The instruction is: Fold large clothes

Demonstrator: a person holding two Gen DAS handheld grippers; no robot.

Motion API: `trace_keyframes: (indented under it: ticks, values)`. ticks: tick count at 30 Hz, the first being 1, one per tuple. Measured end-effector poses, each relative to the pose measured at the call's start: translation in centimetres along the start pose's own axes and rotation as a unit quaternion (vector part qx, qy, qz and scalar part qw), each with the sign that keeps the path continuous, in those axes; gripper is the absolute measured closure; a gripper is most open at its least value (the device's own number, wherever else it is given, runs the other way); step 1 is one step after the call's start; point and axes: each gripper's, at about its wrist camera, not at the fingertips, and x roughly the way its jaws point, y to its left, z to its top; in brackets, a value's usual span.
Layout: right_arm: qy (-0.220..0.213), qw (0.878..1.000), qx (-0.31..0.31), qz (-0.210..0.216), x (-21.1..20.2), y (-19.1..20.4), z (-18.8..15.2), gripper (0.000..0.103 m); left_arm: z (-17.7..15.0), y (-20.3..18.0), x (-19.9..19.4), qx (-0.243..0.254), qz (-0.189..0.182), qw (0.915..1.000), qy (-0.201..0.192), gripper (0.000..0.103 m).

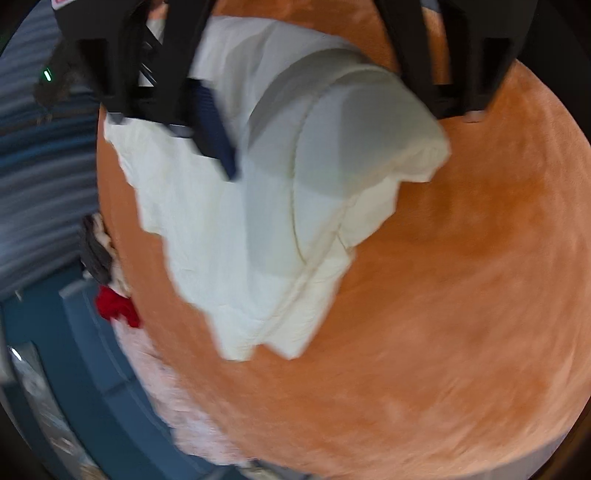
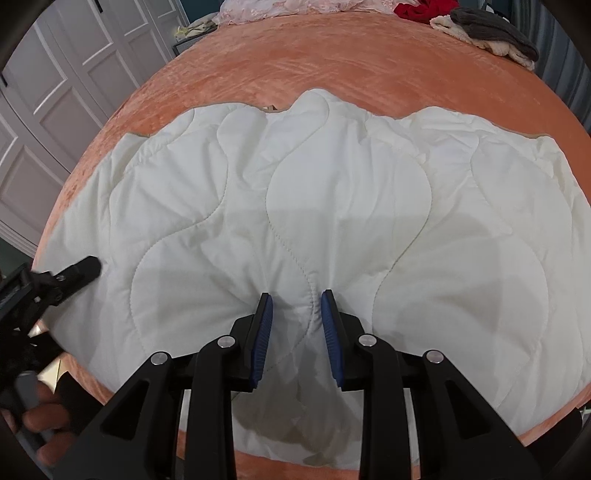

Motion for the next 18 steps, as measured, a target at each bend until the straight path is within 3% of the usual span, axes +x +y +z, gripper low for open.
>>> trace_keyframes:
  ticks: [1,4,6,10,15,18]
  values:
    - [0.0,1.0,-0.001,0.0,0.1,0.0,0.0,0.076,0.0,-0.7,-0.6,0.022,-0.001,0.9997,-0.006,0.072]
    - [-0.001,1.0,-0.001,0.008,-0.1,-0.3,0.0,0.076,-0.4,-4.6,-3.3,0.107,0.002,0.9938,-0.028,0.081]
    - [-0.002,1.0,0.008,0.018,-1.0,-0.8,0.1,0.076,-0.9,-7.1,-4.5,0.149,0.012,0.9879,-0.039,0.082]
    - [-0.024,0.999,0.02,0.036,-4.6,-2.8,-0.9,0.076,-2.3,-12.3,-7.9,0.239,0.03,0.9684,-0.066,0.084]
    - [-0.02,0.998,0.014,0.058,-6.9,-3.9,-2.8,0.076,-3.9,-15.7,-11.1,0.28,0.017,0.957,-0.075,0.085]
    - [0.0,0.994,0.029,0.107,-6.1,-3.0,-3.3,0.076,-5.5,-17.4,-12.6,0.313,0.035,0.9452,-0.086,0.085]
